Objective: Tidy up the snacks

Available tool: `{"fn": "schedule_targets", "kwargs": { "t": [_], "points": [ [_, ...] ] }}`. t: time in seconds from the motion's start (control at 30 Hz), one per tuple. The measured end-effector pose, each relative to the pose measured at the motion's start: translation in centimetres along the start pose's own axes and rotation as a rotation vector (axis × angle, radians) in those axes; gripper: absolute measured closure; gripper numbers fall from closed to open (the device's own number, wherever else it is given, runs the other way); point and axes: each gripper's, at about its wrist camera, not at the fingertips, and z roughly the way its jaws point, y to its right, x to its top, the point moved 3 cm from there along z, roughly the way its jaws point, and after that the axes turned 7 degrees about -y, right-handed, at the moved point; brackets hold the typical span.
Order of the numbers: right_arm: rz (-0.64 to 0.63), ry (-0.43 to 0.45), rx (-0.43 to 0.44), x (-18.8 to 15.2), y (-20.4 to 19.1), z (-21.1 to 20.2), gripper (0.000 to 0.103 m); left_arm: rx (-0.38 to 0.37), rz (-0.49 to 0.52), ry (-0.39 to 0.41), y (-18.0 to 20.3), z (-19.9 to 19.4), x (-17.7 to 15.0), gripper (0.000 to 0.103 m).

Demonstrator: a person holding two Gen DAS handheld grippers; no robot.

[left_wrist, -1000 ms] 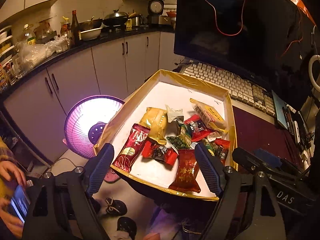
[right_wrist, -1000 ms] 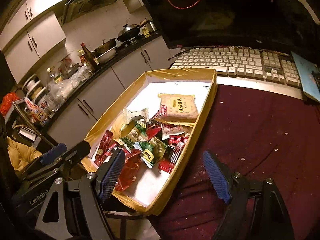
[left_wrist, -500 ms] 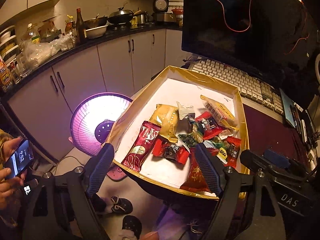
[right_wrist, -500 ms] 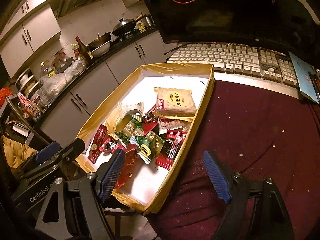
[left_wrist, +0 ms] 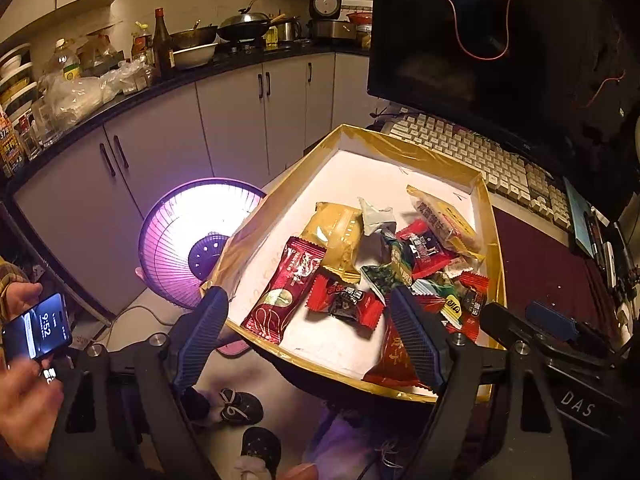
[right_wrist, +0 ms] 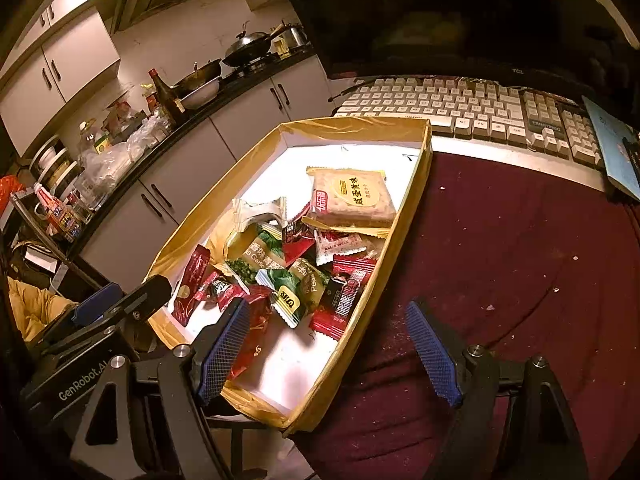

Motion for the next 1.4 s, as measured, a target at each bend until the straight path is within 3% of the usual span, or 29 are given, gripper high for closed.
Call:
{"fn": "schedule_targets", "kwargs": {
  "t": [0.5,0.9,1.4],
  "points": [
    [-0.006,0.0,-0.012,0.0,-0.1,0.3,0.021,-0.043,0.03,-0.051,0.3,1.4,-0.1,0.02],
    [-0.015,0.015,-0.005,0.1,-0.2,0.0,0.021,-0.005,0.047,-0.042,0.6,1.3,0.0,0.02],
    [-0.036,0.029,0.003,0.3,-1.2,-0.2,0.021,-0.021,0.044,-0.049,-0.2,1.8,0.2,0.02]
  ]
}}
